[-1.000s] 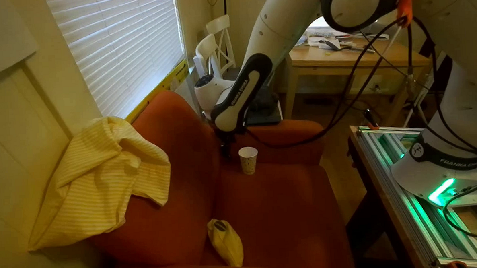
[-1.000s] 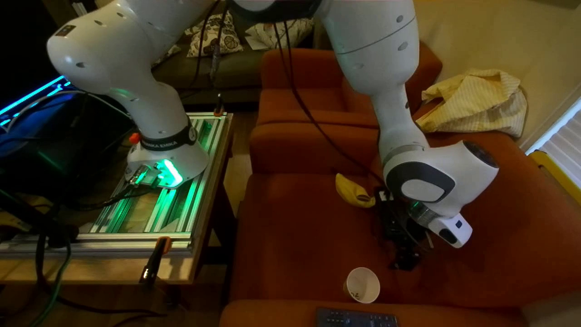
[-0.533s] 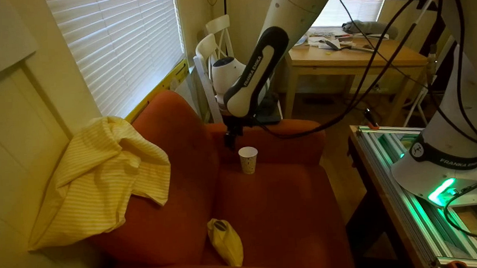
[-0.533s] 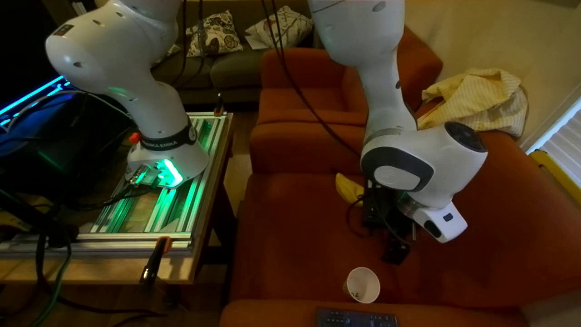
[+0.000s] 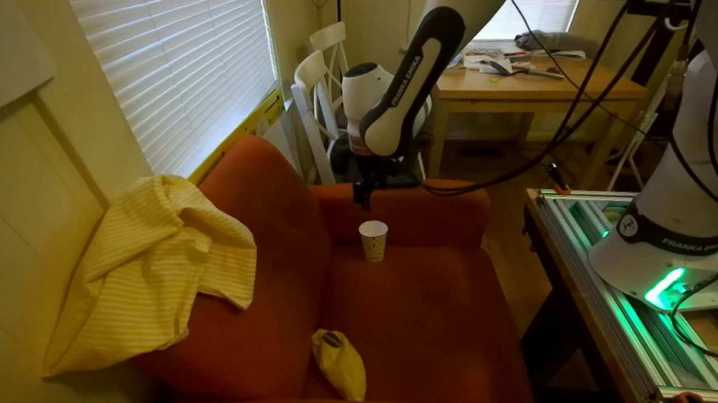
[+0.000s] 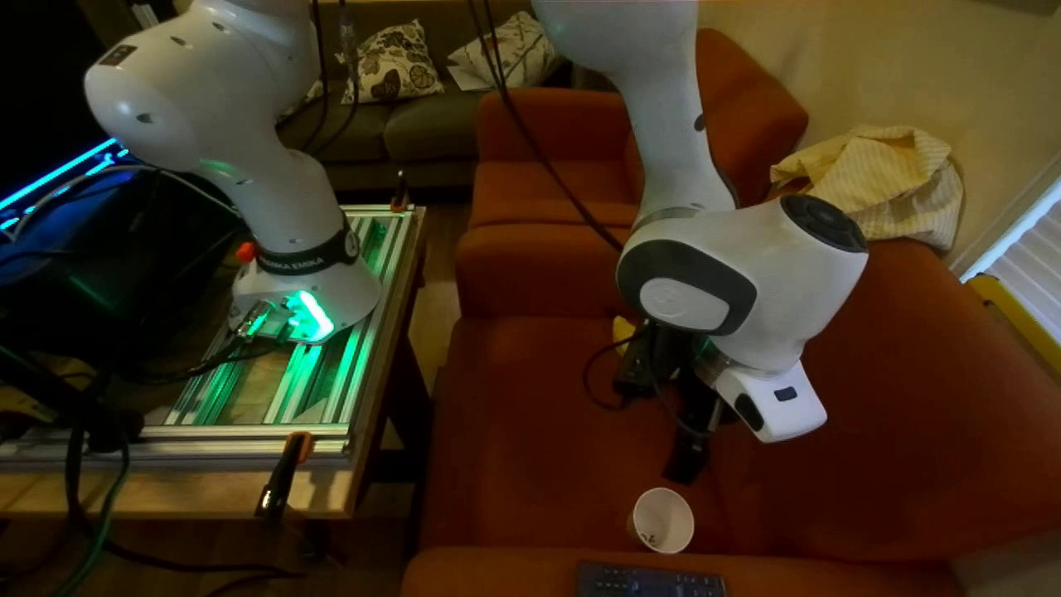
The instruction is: Put the cup upright
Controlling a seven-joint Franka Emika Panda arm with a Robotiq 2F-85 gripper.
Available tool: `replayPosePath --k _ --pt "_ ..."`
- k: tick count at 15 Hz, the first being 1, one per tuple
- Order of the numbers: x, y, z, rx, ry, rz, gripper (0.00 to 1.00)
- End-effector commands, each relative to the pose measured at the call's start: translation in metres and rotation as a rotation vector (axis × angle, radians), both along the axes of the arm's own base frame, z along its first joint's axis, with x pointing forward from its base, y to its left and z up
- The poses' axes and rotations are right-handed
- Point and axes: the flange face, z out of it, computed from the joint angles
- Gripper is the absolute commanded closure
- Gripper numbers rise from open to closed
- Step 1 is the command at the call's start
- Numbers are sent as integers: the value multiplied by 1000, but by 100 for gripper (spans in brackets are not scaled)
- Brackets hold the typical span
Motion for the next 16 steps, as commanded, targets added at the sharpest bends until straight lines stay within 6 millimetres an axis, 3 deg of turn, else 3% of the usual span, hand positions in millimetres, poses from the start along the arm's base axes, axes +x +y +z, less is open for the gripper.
replayPosePath --k 1,16 --pt "-23 3 19 -9 0 -71 0" --pt "-63 -3 84 -24 -63 -121 0"
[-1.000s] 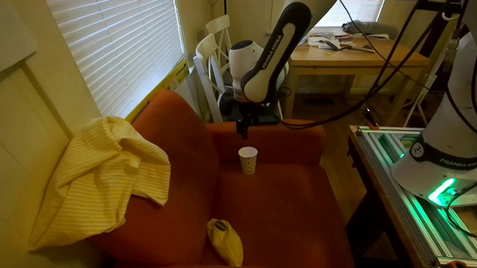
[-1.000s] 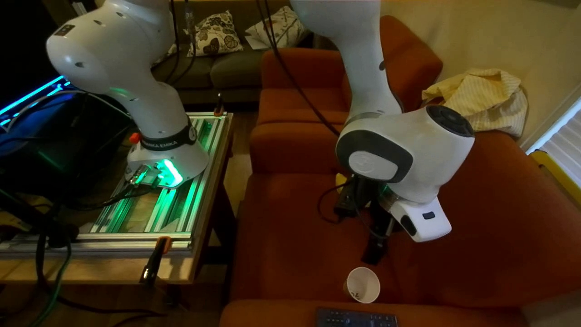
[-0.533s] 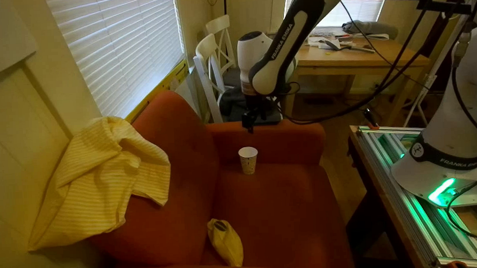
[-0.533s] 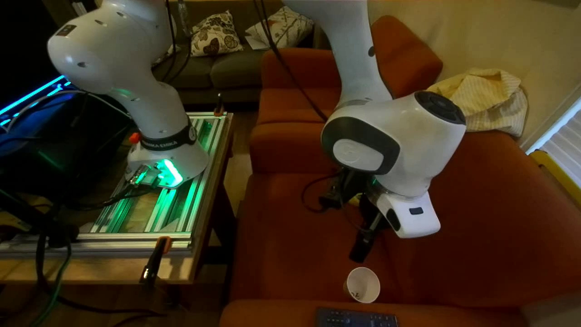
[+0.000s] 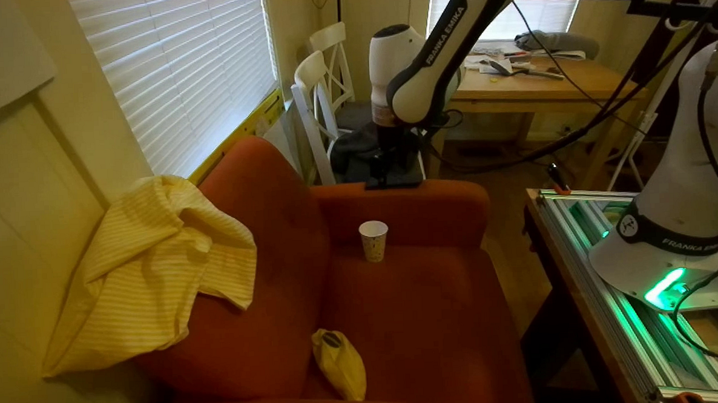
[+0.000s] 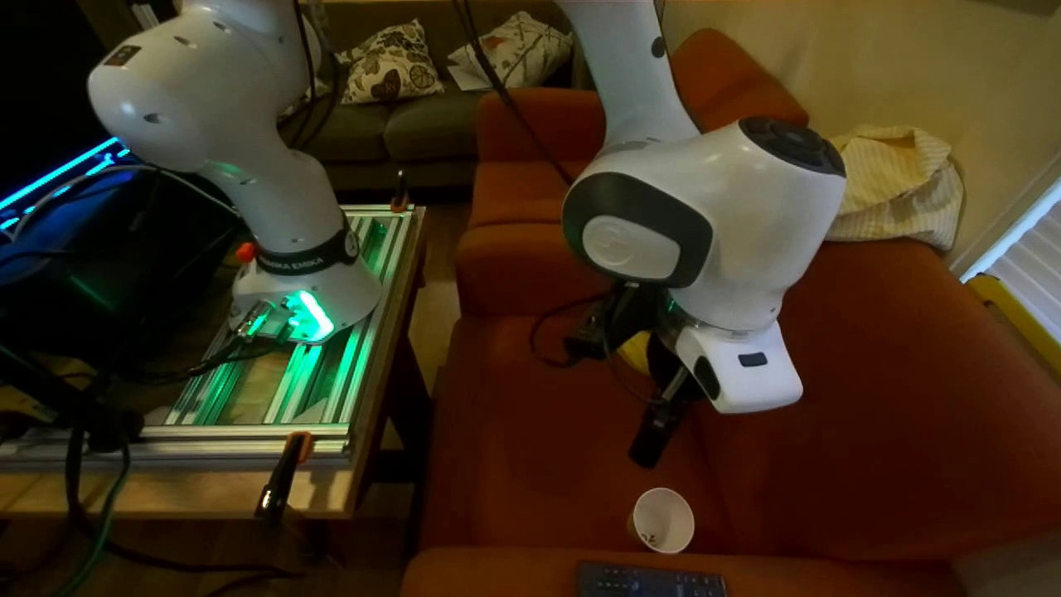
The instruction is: Put the cup upright
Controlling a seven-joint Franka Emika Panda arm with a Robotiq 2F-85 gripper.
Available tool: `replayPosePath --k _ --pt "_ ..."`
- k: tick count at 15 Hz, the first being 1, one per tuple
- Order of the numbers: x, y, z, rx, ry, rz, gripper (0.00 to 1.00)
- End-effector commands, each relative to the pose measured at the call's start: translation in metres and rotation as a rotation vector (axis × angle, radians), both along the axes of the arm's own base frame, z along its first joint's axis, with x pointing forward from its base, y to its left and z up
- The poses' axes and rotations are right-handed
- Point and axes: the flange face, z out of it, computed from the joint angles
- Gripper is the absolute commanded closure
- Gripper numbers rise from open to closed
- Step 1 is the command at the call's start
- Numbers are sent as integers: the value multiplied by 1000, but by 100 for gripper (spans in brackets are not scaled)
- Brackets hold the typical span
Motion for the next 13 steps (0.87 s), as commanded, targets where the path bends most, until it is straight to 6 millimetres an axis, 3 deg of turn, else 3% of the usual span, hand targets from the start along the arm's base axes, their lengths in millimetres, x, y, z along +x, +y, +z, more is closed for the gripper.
replayPosePath --k 1,9,10,13 --pt "-14 6 21 -8 -19 4 0" --pt "-19 11 39 -16 -45 27 0" --pt "-11 6 31 -8 -37 26 0" --pt "-12 6 33 -8 -40 28 0"
